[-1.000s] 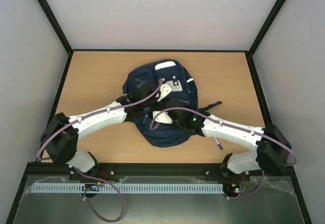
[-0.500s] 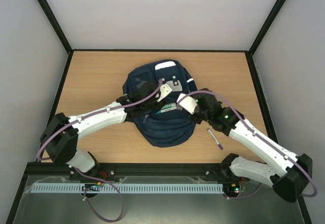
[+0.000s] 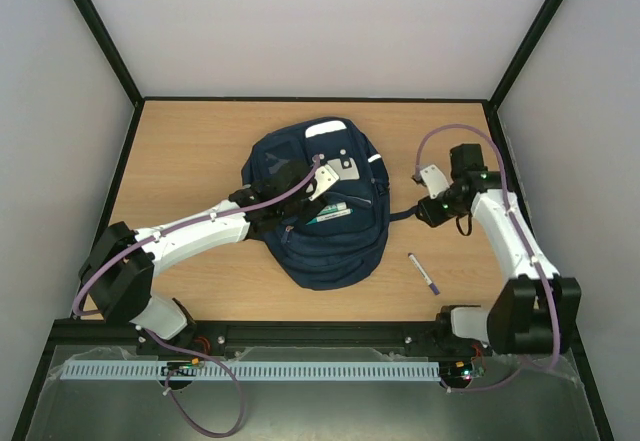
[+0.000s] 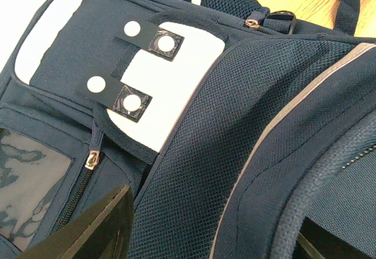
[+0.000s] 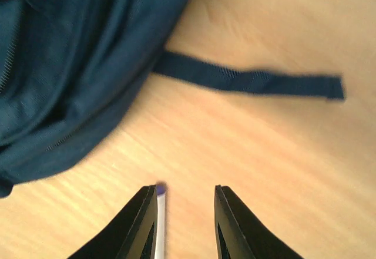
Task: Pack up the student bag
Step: Pick up the stationery from the center of the board.
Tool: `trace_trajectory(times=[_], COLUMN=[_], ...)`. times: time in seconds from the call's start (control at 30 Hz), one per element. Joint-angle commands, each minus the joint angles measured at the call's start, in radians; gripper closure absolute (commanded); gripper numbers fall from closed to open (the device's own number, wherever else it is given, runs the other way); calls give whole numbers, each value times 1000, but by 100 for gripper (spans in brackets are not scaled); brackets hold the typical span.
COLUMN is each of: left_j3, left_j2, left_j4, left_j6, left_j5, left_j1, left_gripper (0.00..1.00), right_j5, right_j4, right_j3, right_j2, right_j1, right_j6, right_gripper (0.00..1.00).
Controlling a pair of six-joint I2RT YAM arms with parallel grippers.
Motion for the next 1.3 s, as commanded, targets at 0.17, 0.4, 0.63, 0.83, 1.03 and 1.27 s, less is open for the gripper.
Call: trace_trajectory(times=[0.17,0.4,0.63,0.83,1.03,1.27], left_j3=[37,42,54,58,56,66], left_j2=[-16,-11,6,10,11,23], left_j4=[1,-5,-17,-20,-24,-33], left_j6=[-6,-3,-6,-8,-7,-8], left_j5=[-20,-13,-2,6,-3,6], left_j1=[-1,-1,-2,-2,-5,-6], left_gripper=[43,43,43,42,42,42], right_j5=[-97,46,242,317,321,214], right_j4=[-346,-287,-237,-274,-269,-276], right_j3=[35,-130,-280,-321,-381,-364], right_j2=[143,47,-47,-96,-66,-50], right_j1=[-118,-99,-86,-87,-87,-44], right_j6=[-17,-118,-130,-127,-138,-212], right_gripper=[66,56,48,36,31,30])
